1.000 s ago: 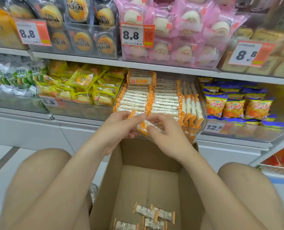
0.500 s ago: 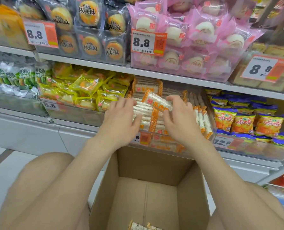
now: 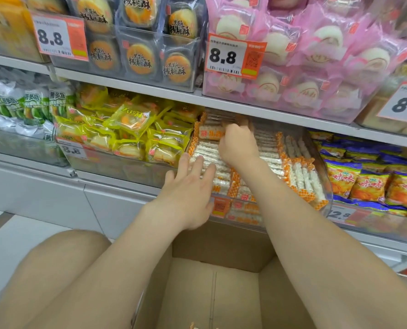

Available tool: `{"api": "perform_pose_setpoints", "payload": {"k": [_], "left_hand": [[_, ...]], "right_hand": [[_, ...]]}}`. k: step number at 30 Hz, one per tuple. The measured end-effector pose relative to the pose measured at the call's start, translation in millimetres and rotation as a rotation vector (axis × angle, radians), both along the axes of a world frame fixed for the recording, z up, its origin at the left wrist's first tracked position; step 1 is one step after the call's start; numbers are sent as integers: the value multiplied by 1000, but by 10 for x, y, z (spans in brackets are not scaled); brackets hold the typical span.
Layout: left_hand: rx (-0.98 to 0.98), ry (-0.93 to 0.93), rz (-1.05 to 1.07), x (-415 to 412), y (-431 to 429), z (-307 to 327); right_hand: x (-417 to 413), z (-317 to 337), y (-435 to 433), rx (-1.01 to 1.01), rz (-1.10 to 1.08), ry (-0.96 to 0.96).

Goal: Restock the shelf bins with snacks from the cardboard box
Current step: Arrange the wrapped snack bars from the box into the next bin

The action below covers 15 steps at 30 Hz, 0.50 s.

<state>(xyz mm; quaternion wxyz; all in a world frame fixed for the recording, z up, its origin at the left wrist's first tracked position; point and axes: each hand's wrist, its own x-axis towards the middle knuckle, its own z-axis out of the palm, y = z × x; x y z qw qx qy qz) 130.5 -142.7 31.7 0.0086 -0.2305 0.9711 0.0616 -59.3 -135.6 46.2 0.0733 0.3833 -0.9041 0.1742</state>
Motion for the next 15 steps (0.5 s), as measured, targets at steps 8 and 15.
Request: {"api": "perform_pose_setpoints", "payload": {"k": [8, 15], "left_hand": [[-12, 21, -5, 29, -3, -12], [-199, 360, 4, 91, 34, 6]], "right_hand": [[54, -7, 66, 44, -7, 133], [569, -56, 770, -279, 112, 181]]}}
